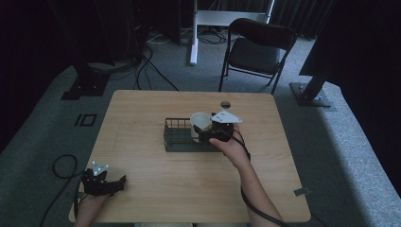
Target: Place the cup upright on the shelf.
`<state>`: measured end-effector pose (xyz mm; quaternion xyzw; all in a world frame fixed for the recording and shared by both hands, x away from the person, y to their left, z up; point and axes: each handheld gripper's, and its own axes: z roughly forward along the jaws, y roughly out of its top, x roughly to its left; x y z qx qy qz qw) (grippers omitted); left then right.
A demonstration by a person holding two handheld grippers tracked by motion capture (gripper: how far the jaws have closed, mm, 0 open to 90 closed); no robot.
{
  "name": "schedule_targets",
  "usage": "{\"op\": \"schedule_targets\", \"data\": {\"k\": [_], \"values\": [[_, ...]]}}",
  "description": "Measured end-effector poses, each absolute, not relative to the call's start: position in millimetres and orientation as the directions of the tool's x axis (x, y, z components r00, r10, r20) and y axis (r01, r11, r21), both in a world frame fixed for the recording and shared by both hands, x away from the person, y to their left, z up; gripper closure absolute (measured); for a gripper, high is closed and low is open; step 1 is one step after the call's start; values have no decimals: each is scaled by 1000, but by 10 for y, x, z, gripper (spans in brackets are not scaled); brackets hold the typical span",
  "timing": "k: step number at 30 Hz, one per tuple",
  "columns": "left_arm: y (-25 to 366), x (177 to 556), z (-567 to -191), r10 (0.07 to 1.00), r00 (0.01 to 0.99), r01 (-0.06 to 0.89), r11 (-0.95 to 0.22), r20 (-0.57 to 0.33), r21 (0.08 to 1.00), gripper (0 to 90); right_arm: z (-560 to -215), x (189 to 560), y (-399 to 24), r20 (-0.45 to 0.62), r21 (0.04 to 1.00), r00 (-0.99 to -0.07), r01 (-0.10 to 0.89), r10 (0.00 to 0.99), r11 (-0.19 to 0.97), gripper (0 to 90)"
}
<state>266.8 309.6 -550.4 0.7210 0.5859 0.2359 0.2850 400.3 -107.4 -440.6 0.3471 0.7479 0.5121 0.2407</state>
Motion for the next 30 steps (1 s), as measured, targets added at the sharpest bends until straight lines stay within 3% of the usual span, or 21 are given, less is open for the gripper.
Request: {"op": "schedule_targets", "data": {"k": [30], "values": [[3096, 2668, -5504, 979, 202, 710, -151, 6, 687, 7, -4686, 3707, -1613, -10, 927, -581, 300, 814, 226, 123]]}}
